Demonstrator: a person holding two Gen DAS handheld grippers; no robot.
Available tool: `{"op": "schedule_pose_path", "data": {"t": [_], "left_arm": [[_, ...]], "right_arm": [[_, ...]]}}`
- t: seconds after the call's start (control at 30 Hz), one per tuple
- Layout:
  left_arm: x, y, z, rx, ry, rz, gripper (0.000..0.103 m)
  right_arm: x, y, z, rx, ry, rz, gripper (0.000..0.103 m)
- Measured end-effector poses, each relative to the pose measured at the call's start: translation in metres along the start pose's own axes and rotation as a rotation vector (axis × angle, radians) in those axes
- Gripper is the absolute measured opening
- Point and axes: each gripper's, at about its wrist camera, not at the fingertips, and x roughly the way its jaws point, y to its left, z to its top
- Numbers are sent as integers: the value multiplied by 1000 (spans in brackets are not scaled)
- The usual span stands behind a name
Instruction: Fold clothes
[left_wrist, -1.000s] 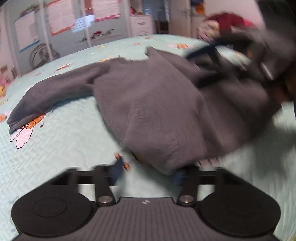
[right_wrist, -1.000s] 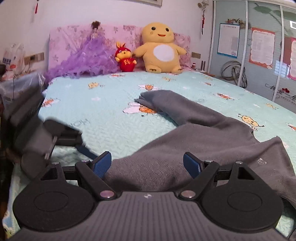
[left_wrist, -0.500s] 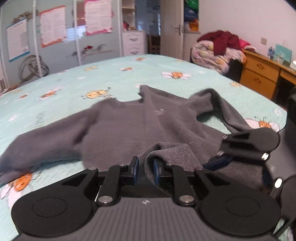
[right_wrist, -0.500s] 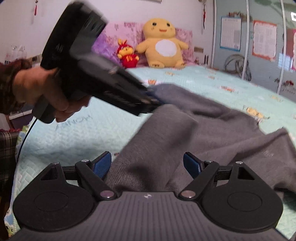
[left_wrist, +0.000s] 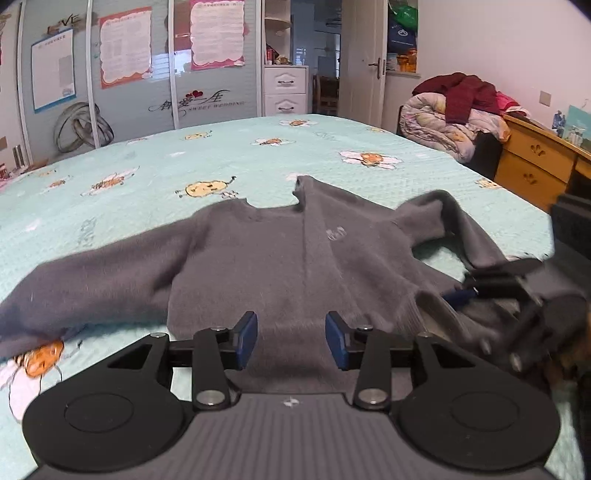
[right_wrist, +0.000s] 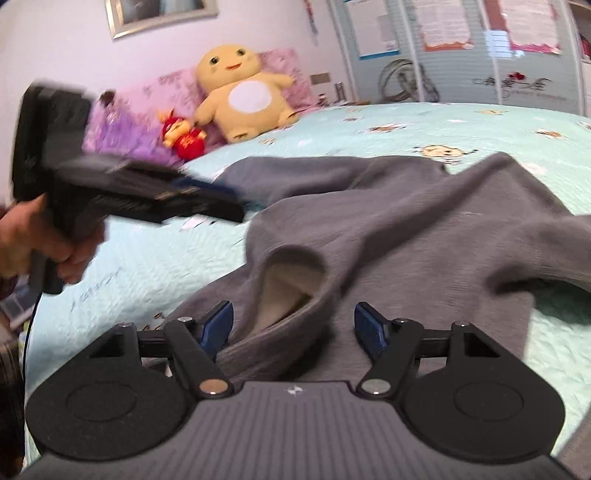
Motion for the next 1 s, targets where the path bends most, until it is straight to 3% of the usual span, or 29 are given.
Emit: {"op": "schedule_pose_path", "data": {"t": [0.23, 0.33, 0.4, 0.53, 0.67, 0.83, 1.0], "left_arm": [[-1, -63, -20, 154, 64, -139, 61], [5, -87, -29, 278, 88, -99, 64], [8, -88, -35, 298, 95, -50, 66], [12, -69, -40, 183, 133, -42, 69], [6, -60, -41, 116, 118, -24, 69], [-1, -64, -41, 150, 86, 30, 69], [3, -76, -35, 155, 77, 8, 69]], "right_arm": [[-12, -19, -1, 70, -46, 30, 74], [-16, -28, 0, 104, -78, 36, 74], [-17, -33, -1, 118, -87, 19, 74], [-17, -39, -1, 137, -96, -7, 74], [-17, -40, 0, 132, -107, -8, 74], [-21, -45, -1, 145, -126, -20, 75], [-21, -47, 0, 146, -130, -29, 75]]}}
